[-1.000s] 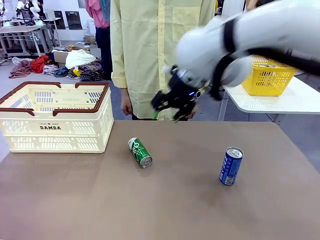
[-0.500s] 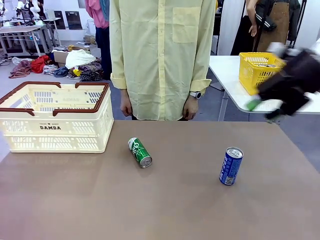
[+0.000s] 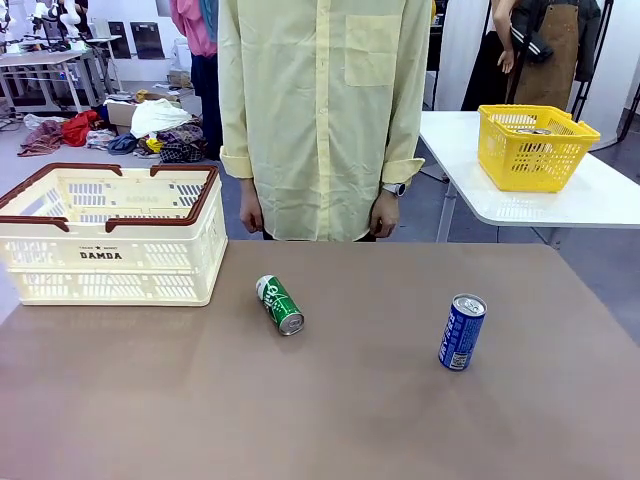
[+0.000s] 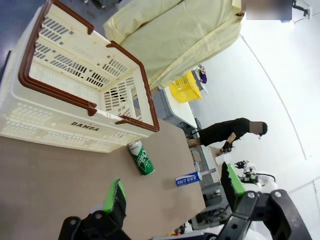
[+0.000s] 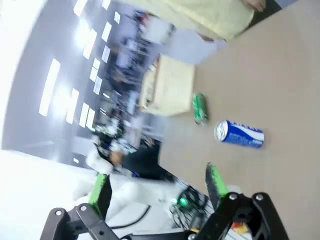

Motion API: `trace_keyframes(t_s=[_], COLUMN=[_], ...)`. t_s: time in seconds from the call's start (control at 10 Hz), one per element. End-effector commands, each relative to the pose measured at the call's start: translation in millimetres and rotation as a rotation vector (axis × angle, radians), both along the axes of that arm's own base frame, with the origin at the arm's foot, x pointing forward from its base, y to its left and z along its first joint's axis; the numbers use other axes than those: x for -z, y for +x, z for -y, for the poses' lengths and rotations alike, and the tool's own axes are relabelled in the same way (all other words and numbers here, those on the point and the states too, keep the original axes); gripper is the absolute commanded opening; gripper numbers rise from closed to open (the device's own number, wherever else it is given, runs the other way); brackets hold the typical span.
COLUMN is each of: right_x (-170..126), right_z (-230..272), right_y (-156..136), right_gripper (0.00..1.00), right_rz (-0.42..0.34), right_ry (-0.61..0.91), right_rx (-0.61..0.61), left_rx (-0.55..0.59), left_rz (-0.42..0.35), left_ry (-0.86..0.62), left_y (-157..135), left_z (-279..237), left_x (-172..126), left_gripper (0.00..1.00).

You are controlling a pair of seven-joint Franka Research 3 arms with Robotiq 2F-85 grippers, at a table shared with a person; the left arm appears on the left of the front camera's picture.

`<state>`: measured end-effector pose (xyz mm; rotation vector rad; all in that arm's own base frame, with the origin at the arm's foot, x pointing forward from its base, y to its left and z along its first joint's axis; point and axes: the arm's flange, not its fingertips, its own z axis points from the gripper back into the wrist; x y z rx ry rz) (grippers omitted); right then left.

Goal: Place the drinks into the Shopping basket.
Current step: Pick up one drink and place it into the Shopping basket.

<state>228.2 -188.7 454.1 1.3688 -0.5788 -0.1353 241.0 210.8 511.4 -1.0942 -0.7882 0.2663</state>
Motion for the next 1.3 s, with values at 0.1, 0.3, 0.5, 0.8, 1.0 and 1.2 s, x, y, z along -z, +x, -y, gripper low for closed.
trace_keyframes(t_s=[0.1, 0.3, 0.5, 0.8, 1.0, 1.2], right_x=[-32, -32, -32, -32, -32, -32], right_z=[-29, -29, -29, -29, -29, -29], right_y=[5, 5, 5, 5, 5, 5], right_gripper=[1.00, 1.00, 1.00, 1.00, 1.00, 1.00], right_rz=[-0.032, -0.032, -0.032, -0.032, -0.032, -0.032], right_ry=[-0.115, -0.115, -0.115, -0.115, -0.115, -0.115], right_rx=[-0.048, -0.048, -0.048, -0.048, -0.048, -0.048], left_rx=[0.000, 0.000, 0.000, 0.036, 0.225, 0.204], left_rz=[0.011, 0.011, 0.011, -0.055, -0.139, -0.298], left_ry=[-0.015, -0.015, -0.015, 0.072, 0.323, 0.483], left_y=[0, 0, 0, 2, 21, 41], left_z=[0, 0, 0, 45, 173, 287], left_x=[-2, -2, -2, -24, -72, -68], left_gripper=[1.00, 1.00, 1.00, 1.00, 1.00, 1.00])
